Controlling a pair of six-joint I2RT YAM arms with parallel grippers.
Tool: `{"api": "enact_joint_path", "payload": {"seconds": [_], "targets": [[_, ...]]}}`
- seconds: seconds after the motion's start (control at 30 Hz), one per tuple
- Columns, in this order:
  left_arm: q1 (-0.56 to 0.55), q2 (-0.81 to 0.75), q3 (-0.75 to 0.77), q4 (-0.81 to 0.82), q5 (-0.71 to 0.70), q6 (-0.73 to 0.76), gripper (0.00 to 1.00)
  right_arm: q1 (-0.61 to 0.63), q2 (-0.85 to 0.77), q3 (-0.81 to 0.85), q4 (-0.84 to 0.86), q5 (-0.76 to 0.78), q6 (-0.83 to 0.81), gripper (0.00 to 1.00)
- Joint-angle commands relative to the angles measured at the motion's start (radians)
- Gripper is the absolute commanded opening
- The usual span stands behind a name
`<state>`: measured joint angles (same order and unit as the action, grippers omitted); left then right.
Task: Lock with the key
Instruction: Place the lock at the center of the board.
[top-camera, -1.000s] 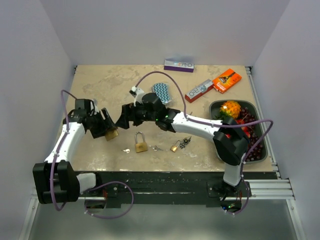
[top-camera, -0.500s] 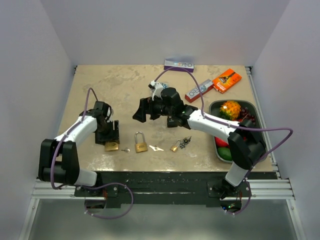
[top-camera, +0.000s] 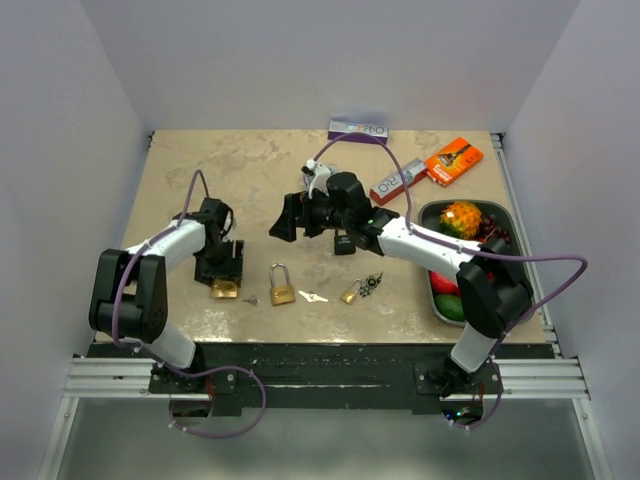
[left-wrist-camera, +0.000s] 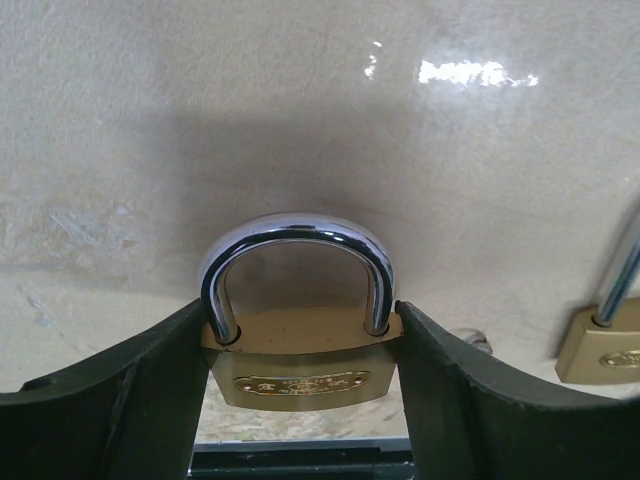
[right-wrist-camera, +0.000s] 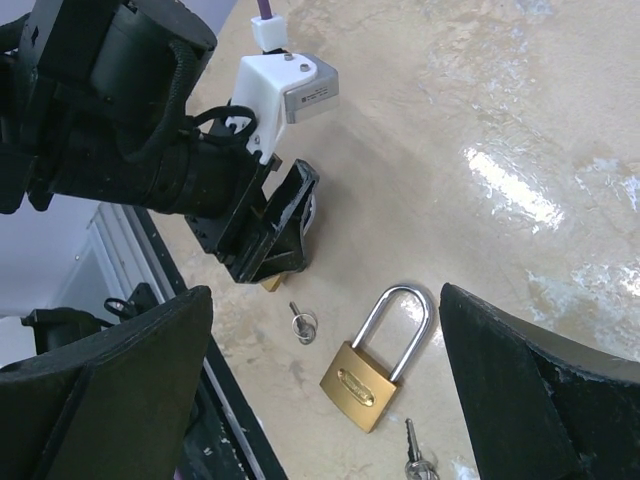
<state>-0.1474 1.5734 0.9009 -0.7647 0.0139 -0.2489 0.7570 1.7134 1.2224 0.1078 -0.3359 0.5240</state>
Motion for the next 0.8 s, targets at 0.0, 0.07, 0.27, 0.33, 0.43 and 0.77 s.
{"api": "enact_joint_path", "payload": {"seconds": [0.0,0.07,0.27,0.33,0.43,0.77], "targets": [[-0.009,0.017,0.047,0.008,-0.049,0.031,0.1,-0.01,-0.064,0.002,-0.014,-0.015,0.002,0.99],[-0.014,0.022,0.049,0.007,-0.058,0.033,0.14,-0.015,-0.072,0.002,-0.023,-0.015,-0.005,0.99],[-0.018,0.027,0.047,-0.002,-0.06,0.037,0.27,-0.027,-0.083,0.005,-0.034,-0.006,-0.012,0.99],[-0.018,0.023,0.047,-0.004,-0.06,0.037,0.48,-0.03,-0.089,0.006,-0.037,-0.006,-0.012,0.99],[-0.018,0.005,0.05,-0.007,-0.072,0.033,0.86,-0.033,-0.1,0.008,-0.046,-0.003,-0.025,0.99],[-0.011,-0.136,0.165,-0.022,-0.02,0.137,0.99,-0.151,-0.185,0.088,-0.166,0.006,-0.119,0.99]]}}
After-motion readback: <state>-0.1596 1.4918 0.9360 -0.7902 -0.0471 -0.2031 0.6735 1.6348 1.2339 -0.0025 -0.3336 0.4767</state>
